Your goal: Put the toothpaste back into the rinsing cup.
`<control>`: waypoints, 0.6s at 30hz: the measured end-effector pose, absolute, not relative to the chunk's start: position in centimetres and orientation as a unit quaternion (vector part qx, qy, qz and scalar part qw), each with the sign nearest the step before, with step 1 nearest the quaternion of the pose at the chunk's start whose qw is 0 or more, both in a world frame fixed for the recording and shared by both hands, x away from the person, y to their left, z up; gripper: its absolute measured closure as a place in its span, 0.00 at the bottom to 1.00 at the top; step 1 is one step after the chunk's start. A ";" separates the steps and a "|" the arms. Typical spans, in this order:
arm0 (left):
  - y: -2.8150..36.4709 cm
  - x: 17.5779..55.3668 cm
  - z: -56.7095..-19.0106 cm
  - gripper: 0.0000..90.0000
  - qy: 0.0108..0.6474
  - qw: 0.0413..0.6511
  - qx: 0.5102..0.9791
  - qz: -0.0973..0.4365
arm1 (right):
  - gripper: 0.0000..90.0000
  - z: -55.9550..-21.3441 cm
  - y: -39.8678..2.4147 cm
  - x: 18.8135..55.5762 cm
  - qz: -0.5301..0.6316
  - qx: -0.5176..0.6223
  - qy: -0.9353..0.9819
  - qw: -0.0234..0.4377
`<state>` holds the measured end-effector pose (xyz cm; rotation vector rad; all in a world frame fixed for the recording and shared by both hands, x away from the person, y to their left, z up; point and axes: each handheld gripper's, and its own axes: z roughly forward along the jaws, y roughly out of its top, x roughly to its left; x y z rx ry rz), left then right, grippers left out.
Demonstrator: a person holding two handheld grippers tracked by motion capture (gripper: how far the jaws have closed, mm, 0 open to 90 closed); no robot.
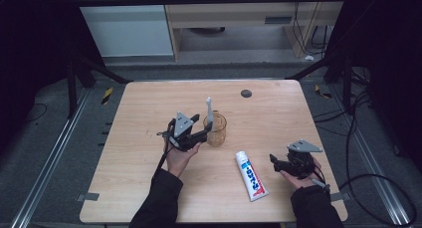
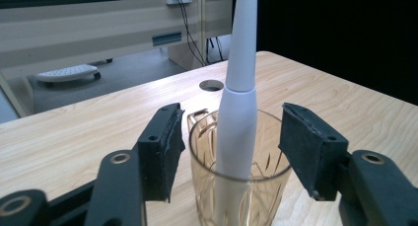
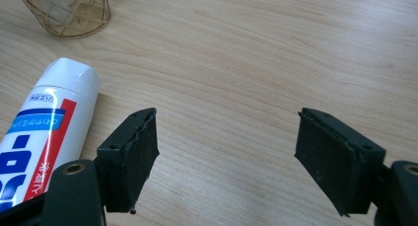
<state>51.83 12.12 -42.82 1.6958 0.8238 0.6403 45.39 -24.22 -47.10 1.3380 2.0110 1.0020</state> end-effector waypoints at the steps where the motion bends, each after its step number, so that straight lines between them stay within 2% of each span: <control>1: 12.4 51.7 -42.7 0.44 0.348 0.542 0.717 0.267 | 0.27 -47.1 -24.2 45.4 0.371 0.493 0.742 0.261; 18: 18.4 48.8 -43.1 0.34 0.353 0.480 0.757 0.268 | 0.27 -46.8 -23.9 45.1 0.373 0.491 0.742 0.263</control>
